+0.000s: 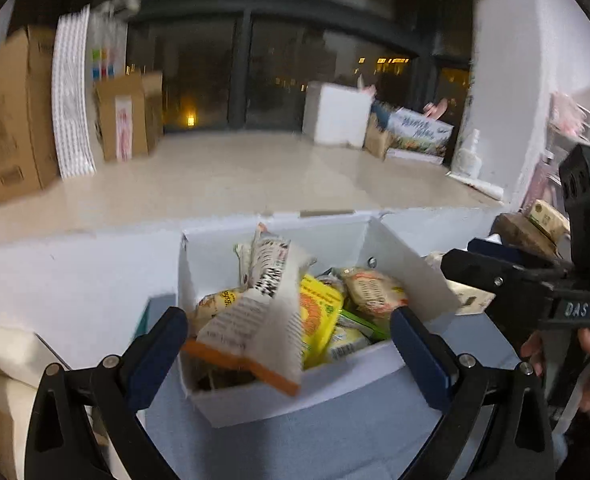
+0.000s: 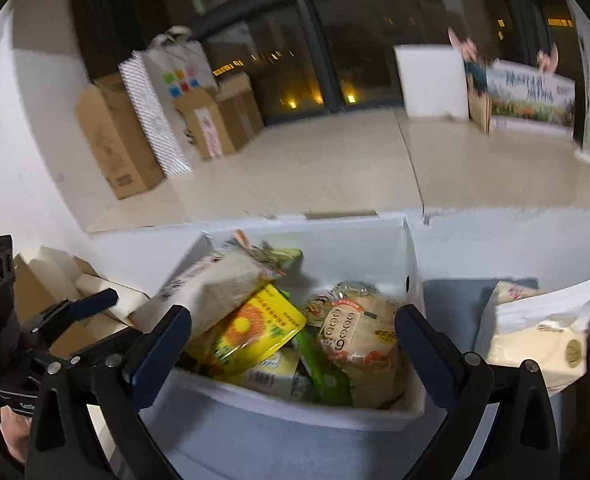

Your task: Organize snacks

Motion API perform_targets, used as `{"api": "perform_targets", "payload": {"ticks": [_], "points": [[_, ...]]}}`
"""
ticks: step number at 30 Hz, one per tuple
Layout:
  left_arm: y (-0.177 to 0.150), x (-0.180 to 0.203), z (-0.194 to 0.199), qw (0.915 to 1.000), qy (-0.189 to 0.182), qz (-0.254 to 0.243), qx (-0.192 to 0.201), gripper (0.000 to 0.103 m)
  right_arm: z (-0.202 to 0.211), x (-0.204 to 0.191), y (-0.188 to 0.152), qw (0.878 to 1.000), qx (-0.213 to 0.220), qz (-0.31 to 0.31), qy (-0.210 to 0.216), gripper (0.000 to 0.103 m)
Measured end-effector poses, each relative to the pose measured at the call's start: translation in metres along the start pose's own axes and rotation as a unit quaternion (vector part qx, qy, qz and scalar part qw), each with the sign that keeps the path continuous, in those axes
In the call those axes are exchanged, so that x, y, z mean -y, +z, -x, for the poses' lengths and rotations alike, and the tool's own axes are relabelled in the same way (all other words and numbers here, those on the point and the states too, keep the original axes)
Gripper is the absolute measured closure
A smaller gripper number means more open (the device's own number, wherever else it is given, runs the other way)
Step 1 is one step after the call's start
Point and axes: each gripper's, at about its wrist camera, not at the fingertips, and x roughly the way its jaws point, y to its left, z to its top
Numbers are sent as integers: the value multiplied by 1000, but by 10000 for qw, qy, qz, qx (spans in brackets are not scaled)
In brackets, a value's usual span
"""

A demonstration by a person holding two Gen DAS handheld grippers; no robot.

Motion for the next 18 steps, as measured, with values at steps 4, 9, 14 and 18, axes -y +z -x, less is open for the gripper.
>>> {"api": "perform_targets", "payload": {"ticks": [4,9,14,18], "points": [[-18,19,42,9998,-14,30,179,0,45,-19,-15,9986,281,422,-114,0],[-47,31,93,9982,-46,351,475,0,94,-48,-47,9912,502,1056,-623,0],[-78,49,136,9970,370,305,606,0,137,-61,-88,9897,500,1206,-585,0],[-104,65,172,9970,406,127,645,0,162,-67,-119,9920,438,1031,-589,0]]}}
